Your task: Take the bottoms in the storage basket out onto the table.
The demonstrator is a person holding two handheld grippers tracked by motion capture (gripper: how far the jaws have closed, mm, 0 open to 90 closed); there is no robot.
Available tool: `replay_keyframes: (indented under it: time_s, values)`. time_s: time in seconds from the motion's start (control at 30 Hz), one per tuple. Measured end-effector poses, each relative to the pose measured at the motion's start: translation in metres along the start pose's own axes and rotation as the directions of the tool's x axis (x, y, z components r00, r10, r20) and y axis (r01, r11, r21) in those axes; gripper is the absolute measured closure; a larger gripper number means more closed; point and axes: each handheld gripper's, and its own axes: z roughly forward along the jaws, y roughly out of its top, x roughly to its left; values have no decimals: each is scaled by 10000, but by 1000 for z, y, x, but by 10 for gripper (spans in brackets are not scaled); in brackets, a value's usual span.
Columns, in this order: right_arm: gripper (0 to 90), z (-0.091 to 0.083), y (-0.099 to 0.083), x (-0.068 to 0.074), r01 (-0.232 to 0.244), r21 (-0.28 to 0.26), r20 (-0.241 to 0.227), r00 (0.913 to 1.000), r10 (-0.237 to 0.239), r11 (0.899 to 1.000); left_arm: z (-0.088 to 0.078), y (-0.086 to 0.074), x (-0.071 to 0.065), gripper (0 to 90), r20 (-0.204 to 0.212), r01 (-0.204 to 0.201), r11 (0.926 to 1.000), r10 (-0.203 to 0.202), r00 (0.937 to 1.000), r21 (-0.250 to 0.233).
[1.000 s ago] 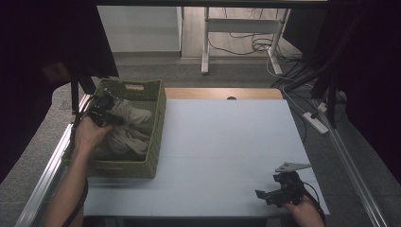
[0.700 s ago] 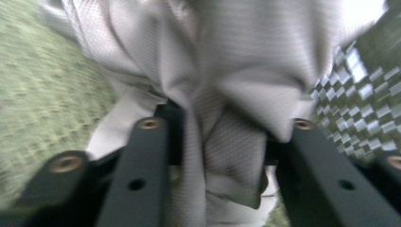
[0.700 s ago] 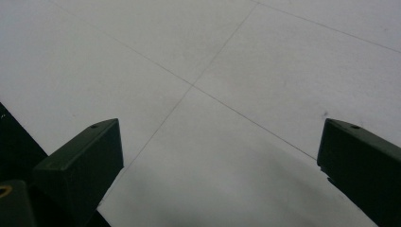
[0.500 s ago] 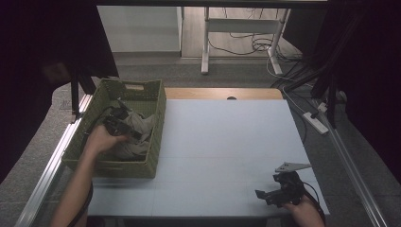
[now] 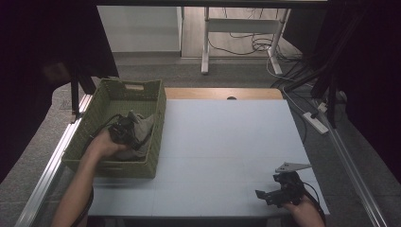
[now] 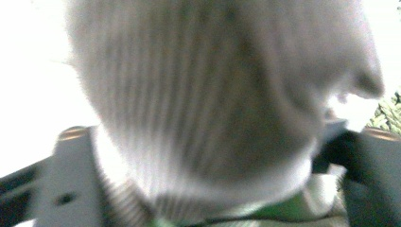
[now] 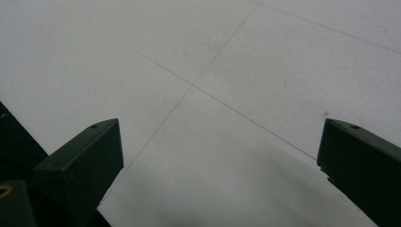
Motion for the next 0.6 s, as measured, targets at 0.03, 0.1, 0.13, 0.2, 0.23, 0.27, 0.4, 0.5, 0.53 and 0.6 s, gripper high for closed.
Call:
replay_keyframes:
  time_s: [0.03, 0.1, 0.13, 0.2, 0.23, 0.27, 0.4, 0.5, 0.53, 0.6]
  values:
    - [10, 0, 0, 0, 8, 5, 8, 10000, -8, 10000, 0, -1, 0, 543, 119, 66, 10000, -66, 9999, 2]
    - [10, 0, 0, 0, 43, -1, 8, 10000, -43, 10000, -1, 1, -1, 633, 303, 335, 9993, -339, 9990, 136]
    - [10, 0, 0, 0, 35, 5, 13, 10000, -35, 10000, -1, 2, -1, 656, 303, 443, 9988, -450, 9985, 215]
    - [10, 0, 0, 0, 1, 21, 7, 10000, -1, 10000, -3, 3, -2, 693, 253, 341, 9992, -346, 9991, 215]
    - [10, 0, 0, 0, -8, 15, 6, 10000, 8, 10000, -3, 3, -2, 701, 253, 341, 9992, -346, 9991, 215]
    - [10, 0, 0, 0, -12, 5, -2, 10000, 12, 10000, -6, 3, -2, 707, 89, 371, 9993, -371, 9993, 28]
    - [10, 0, 0, -1, -31, 11, -25, 10000, 31, 10000, -23, -1, 1, 722, 568, 612, 9924, -554, 9968, -1067]
    - [10, 0, 0, 0, -26, 18, -2, 10000, 26, 10000, -30, -4, 1, 724, 545, 666, 9860, -589, 9968, -1526]
    - [10, 0, 0, 0, -31, 21, -2, 10000, 31, 10000, -35, -7, 1, 724, 429, 704, 9801, -635, 9971, -1858]
    - [10, 1, 0, -1, -38, 20, -8, 10000, 38, 10000, -40, -9, 2, 725, 522, 734, 9736, -635, 9966, -2160]
